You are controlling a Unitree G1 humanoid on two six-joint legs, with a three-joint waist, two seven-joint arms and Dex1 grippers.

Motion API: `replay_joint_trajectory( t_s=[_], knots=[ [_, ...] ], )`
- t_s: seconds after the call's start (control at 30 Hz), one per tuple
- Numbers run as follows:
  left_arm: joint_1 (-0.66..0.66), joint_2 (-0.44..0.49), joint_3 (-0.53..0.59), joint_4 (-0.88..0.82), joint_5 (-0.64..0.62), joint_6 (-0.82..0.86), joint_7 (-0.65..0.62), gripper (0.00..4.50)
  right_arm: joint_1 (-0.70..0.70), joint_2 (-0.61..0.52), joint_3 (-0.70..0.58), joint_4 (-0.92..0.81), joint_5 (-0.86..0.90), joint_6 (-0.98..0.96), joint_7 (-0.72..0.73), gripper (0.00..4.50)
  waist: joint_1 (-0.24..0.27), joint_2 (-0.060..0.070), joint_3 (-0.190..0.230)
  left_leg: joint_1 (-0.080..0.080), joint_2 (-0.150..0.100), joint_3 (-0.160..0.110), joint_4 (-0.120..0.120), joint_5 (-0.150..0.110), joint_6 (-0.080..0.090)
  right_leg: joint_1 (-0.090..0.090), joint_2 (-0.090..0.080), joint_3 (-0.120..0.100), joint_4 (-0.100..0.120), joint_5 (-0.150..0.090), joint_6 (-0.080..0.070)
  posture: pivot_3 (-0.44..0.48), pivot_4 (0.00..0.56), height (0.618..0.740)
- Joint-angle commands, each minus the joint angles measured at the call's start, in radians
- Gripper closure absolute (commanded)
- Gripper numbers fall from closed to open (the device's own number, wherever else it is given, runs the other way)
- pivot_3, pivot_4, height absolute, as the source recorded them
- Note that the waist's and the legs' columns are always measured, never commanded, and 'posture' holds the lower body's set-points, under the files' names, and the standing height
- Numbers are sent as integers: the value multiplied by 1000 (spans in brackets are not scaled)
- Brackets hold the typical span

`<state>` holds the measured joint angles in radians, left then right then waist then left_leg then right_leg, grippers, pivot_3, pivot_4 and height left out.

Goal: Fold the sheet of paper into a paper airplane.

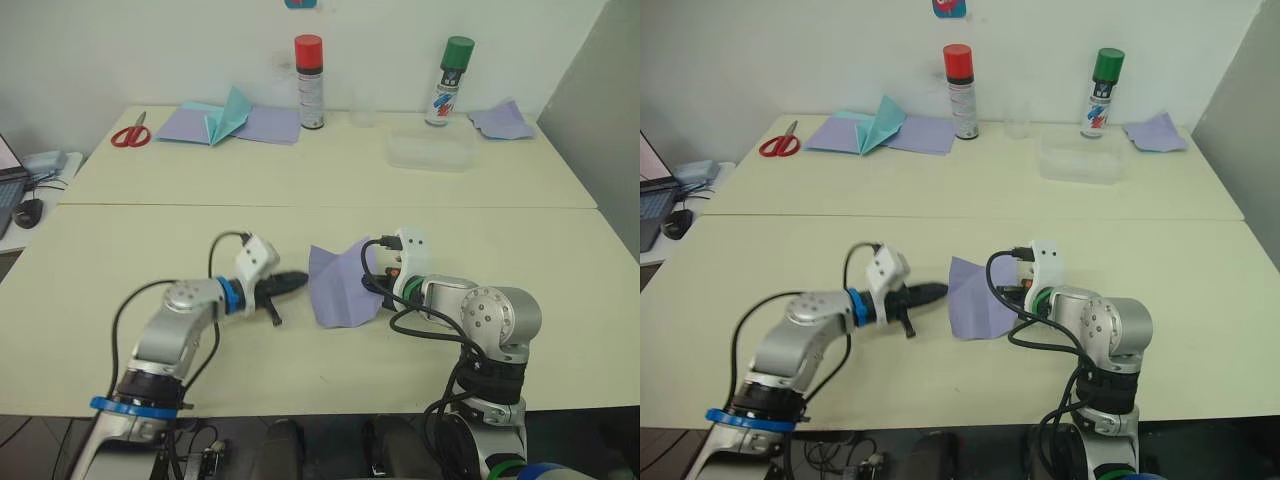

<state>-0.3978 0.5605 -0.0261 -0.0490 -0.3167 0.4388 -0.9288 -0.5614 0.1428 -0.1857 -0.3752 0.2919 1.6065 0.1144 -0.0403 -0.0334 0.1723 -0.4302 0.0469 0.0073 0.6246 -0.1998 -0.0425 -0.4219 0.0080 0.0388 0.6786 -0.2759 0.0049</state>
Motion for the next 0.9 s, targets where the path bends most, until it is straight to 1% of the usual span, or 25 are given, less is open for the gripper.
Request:
replay_joint_trajectory(
  t_s=[0.03,0.1,0.23,0.43,0.67,0.9],
  knots=[
    [-25,14,13,-87,-22,29,15,4500,-58,50,4,-18,15,8,-7,4468,-1,0,0,0,0,1,0,0,0,0,0,1,0,0,0,0,150,740],
    [-63,-3,22,-93,-14,31,60,4500,-59,49,3,-16,14,8,-12,4468,-1,0,0,-1,0,1,-1,0,0,0,0,1,-1,0,0,0,150,740],
    [-101,-62,-10,-162,-70,112,92,4500,-57,53,4,-12,13,8,-19,4468,2,0,0,-2,-1,-1,0,0,0,0,0,1,-1,0,0,0,150,740],
    [-3,-64,-169,-124,60,59,103,4500,-48,71,-15,-17,21,8,-42,4468,-8,0,0,-1,-1,1,0,0,0,0,0,2,0,0,0,0,150,740],
    [41,-93,-213,-94,104,27,127,4500,-29,89,-47,-30,56,8,-85,4468,-10,0,0,-1,-1,-2,1,0,0,0,4,1,0,0,0,0,150,740],
    [46,-99,-263,-19,190,27,166,4500,-21,97,-59,-16,100,8,-125,4468,-10,0,0,-1,-1,-1,1,0,0,0,4,2,0,0,0,0,150,740]
  ],
)
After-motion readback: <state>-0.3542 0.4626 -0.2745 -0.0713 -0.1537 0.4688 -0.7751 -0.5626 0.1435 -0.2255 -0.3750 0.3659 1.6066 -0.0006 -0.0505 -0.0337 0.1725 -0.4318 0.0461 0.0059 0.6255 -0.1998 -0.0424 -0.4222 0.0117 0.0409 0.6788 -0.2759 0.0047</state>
